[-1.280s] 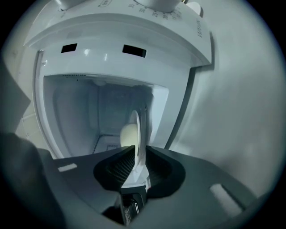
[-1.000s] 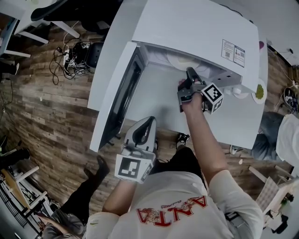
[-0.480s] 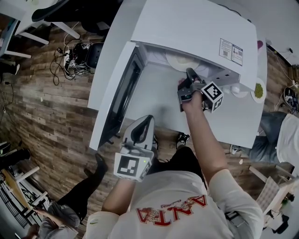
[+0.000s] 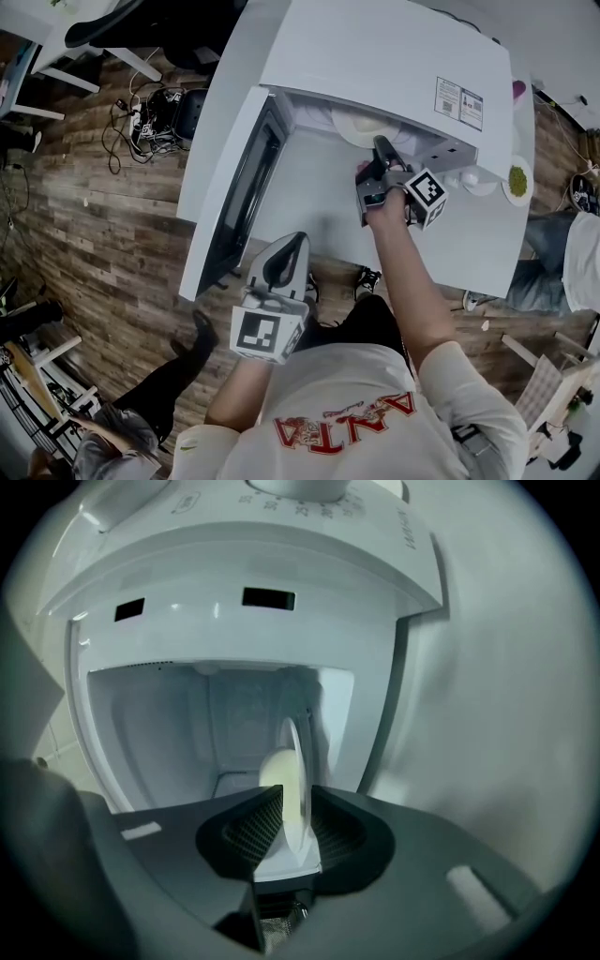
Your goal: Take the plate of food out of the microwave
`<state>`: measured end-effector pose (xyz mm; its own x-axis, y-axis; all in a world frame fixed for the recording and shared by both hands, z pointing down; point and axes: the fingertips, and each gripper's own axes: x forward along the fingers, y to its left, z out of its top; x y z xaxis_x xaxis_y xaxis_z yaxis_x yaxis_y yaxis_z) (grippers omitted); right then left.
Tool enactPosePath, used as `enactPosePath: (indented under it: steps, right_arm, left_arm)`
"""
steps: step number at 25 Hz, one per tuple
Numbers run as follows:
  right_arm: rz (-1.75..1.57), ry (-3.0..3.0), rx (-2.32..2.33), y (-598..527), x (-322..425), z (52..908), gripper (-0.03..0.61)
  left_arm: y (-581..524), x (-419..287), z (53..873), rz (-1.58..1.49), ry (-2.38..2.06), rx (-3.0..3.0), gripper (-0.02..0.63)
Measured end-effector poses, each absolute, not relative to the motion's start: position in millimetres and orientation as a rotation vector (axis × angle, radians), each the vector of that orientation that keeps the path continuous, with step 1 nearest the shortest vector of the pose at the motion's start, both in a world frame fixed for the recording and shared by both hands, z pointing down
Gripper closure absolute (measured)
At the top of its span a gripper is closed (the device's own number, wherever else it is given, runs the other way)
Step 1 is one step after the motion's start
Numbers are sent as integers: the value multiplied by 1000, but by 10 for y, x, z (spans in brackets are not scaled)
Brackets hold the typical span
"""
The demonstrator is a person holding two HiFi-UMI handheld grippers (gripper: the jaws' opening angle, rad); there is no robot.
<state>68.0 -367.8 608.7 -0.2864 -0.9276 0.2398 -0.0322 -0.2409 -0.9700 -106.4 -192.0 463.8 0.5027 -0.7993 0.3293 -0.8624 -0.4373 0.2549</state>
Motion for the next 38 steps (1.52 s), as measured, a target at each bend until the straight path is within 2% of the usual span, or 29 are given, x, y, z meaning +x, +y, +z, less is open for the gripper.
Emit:
enactPosePath:
  steps: [5,7,10,38]
  right_arm:
    - [-1652,1311,-1268,-3756,667,6153,509]
    - [-1662,1307,-1282,-3748,676,6173,544]
    - [-1663,1314,-1286,-3727,684,6162,562]
    - [-1640,1416,-1143,-3132,521,5781,565]
  left_arm:
    - [-1929,-1065,4688,240,-1381,2356,604]
    - [-1933,-1067,4706,245,-1385,2355,604]
    - [-1958,-1066,4698,237,-1391,2352,604]
    - [-1914,-1016,4419,165,-1379,2408,604]
